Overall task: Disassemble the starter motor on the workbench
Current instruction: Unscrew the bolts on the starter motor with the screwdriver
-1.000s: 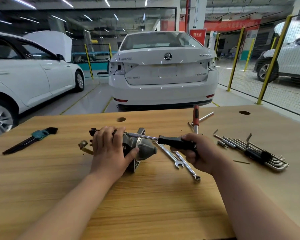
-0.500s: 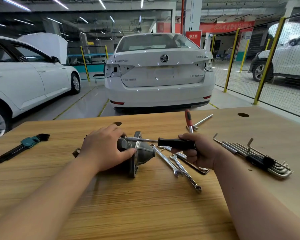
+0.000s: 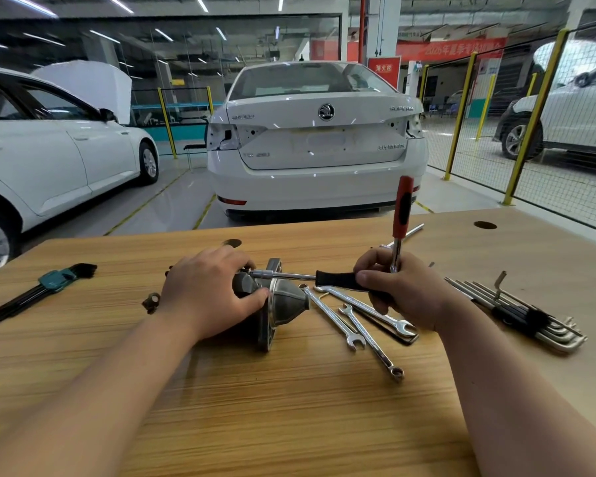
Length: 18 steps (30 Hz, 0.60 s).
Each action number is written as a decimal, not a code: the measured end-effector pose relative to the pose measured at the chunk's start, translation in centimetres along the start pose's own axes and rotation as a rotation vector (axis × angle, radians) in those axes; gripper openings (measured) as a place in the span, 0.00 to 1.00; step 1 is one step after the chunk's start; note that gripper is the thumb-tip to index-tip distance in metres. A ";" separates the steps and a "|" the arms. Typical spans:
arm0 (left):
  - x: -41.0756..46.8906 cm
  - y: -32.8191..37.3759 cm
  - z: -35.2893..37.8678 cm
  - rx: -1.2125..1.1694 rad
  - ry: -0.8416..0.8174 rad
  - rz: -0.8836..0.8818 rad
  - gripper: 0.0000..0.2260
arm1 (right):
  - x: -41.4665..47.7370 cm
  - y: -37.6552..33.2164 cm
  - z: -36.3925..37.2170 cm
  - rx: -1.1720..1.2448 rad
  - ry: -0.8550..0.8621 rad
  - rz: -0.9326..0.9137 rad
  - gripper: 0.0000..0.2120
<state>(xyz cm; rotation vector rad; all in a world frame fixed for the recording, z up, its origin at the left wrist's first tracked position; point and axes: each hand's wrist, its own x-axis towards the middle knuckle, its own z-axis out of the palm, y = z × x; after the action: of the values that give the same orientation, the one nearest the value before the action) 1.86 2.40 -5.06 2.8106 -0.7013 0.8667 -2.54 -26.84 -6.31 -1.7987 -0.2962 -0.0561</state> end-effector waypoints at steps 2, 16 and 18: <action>-0.1 0.0 -0.2 -0.018 -0.002 0.006 0.24 | -0.2 0.0 0.0 -0.027 -0.002 -0.067 0.07; 1.4 -0.9 -2.3 -0.311 -0.375 -0.098 0.07 | -1.6 1.5 -1.0 0.562 0.310 0.151 0.02; 1.7 -1.1 -2.6 -0.380 -0.414 -0.106 0.06 | -1.7 1.5 -0.8 0.512 0.273 0.166 0.03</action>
<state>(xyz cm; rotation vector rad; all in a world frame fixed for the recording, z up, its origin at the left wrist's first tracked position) 2.34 3.34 -1.92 2.6573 -0.6697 0.1085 -3.77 -28.25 -7.88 -1.2814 0.0369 -0.0977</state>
